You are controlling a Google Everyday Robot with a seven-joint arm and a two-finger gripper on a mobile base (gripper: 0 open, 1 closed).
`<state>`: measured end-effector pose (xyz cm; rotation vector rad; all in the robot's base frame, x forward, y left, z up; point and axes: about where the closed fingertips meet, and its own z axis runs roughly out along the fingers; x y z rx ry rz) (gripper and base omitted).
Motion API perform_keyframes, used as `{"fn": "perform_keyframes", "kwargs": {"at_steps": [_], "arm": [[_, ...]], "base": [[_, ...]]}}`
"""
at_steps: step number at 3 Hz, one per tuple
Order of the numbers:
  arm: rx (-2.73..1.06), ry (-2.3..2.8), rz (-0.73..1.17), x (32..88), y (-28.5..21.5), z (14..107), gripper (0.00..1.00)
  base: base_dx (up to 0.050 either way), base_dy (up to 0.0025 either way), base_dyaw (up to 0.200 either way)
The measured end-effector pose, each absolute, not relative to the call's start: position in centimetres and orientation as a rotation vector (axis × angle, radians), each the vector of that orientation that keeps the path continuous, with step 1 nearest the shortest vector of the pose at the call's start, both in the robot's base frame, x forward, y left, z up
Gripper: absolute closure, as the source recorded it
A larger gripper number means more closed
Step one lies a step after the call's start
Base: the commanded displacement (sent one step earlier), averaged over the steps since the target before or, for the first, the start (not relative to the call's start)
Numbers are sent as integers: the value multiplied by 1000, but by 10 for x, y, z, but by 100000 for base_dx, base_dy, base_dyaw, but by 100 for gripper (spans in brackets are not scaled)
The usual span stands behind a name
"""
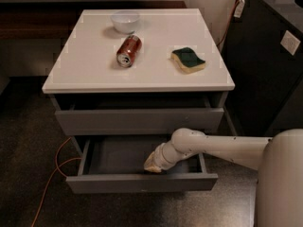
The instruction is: Place coke can into middle drawer
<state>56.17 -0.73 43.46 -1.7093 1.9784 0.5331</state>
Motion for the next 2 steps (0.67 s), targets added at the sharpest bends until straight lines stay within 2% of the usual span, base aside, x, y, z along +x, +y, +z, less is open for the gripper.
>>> {"fn": "perform_keyframes", "kwargs": {"at_steps": [2], "arm": [[-1775,1969,578,536,12,434,100]], "base": [[0,0,0]]}}
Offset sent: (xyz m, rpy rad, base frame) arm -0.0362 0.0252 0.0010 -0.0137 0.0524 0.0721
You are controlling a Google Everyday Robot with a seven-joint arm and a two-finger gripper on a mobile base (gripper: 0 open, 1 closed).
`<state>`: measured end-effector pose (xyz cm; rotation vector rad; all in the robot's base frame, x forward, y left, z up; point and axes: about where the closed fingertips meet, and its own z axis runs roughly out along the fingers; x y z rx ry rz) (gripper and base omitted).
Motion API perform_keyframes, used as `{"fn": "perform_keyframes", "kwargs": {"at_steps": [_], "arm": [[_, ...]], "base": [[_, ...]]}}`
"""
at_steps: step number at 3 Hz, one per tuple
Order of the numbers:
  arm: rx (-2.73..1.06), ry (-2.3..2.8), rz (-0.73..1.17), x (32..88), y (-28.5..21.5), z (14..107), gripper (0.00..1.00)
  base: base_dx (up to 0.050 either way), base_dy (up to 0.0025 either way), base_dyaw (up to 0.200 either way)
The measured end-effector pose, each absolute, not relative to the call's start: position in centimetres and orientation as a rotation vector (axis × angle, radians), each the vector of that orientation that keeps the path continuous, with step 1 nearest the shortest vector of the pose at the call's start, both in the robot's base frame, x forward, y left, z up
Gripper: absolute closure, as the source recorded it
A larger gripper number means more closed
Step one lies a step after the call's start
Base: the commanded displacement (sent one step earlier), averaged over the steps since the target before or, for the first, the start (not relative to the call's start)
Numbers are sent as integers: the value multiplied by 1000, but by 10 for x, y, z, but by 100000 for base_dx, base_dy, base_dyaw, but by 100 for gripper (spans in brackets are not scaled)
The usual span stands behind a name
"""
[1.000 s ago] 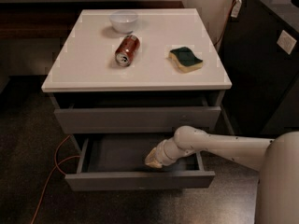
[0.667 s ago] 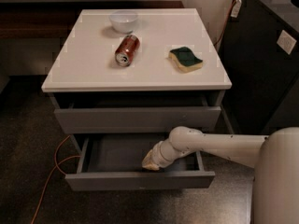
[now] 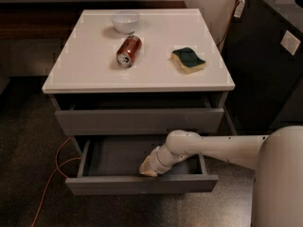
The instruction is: Place coke can into middle drawer
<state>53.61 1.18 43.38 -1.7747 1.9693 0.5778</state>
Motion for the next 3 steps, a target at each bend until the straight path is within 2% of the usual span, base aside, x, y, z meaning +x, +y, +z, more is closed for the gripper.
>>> {"fn": "perform_keyframes", "kwargs": {"at_steps": [3], "arm": [[-1804,1965,651,520,24,432,100]], "base": [[0,0,0]]}}
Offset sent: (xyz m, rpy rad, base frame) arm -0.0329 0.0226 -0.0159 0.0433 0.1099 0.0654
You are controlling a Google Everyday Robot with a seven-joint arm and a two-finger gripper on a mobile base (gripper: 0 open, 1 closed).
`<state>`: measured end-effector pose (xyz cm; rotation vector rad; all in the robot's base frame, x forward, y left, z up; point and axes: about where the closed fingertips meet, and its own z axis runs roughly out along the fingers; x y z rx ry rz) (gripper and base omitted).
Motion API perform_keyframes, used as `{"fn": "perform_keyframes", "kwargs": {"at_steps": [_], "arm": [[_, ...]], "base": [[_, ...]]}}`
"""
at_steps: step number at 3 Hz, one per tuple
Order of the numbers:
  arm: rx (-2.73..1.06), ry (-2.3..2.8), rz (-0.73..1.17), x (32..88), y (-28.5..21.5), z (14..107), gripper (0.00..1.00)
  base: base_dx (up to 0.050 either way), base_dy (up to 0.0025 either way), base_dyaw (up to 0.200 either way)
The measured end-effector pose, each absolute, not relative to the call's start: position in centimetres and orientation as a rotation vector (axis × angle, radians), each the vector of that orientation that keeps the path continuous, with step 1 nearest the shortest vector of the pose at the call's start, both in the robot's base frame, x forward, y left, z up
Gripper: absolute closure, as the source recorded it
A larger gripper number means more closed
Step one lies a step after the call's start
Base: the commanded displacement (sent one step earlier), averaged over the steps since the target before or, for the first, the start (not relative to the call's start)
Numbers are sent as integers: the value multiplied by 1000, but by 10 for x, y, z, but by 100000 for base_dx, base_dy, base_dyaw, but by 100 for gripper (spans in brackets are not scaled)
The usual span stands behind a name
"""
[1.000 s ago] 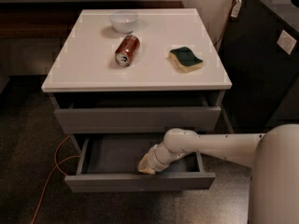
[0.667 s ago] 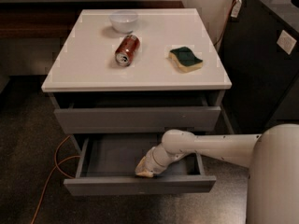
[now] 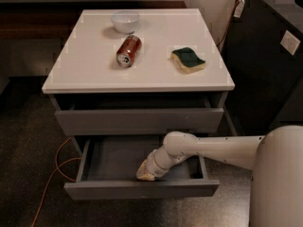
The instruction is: Place coke can into middle drawer
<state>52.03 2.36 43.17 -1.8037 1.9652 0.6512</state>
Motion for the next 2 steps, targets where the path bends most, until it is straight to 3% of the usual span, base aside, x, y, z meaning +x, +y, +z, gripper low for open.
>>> {"fn": "perform_keyframes", "kwargs": {"at_steps": [2], "arm": [[-1807,1966,717,501,32,427,100]], "base": [[0,0,0]]}}
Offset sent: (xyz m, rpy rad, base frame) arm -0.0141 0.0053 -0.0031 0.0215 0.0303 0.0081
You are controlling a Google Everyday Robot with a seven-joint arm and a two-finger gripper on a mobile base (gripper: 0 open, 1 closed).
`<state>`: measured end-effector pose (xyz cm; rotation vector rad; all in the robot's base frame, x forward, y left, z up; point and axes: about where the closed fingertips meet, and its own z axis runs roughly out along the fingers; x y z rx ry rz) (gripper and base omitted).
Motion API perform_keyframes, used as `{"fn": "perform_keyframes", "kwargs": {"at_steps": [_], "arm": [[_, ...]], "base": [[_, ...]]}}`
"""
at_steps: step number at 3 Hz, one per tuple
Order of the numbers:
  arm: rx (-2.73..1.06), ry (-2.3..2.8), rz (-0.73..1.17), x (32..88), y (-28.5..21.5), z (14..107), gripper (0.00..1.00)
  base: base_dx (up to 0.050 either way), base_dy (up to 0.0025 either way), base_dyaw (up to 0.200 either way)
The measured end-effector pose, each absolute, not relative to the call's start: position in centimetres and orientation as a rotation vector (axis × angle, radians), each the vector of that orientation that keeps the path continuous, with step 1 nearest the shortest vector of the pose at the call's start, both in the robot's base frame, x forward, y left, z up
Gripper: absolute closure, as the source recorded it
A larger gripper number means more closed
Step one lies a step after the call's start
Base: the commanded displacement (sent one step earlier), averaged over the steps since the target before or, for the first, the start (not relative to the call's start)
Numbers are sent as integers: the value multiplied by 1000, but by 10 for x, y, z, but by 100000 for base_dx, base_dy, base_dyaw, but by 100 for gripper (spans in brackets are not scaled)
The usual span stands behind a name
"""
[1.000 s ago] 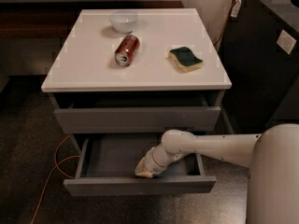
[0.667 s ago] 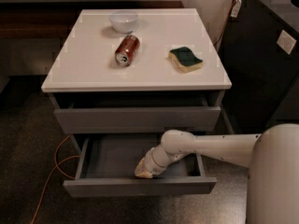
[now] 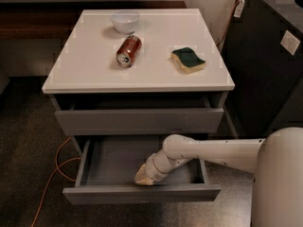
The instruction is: Place coke can into middle drawer
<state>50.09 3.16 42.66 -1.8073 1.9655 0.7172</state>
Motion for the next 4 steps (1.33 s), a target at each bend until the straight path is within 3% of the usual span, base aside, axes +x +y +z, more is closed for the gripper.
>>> {"fn": "perform_keyframes", "kwargs": {"at_steps": [4], "arm": [[-1875,1965,811,437,43,417,100]], "base": [[0,0,0]]}}
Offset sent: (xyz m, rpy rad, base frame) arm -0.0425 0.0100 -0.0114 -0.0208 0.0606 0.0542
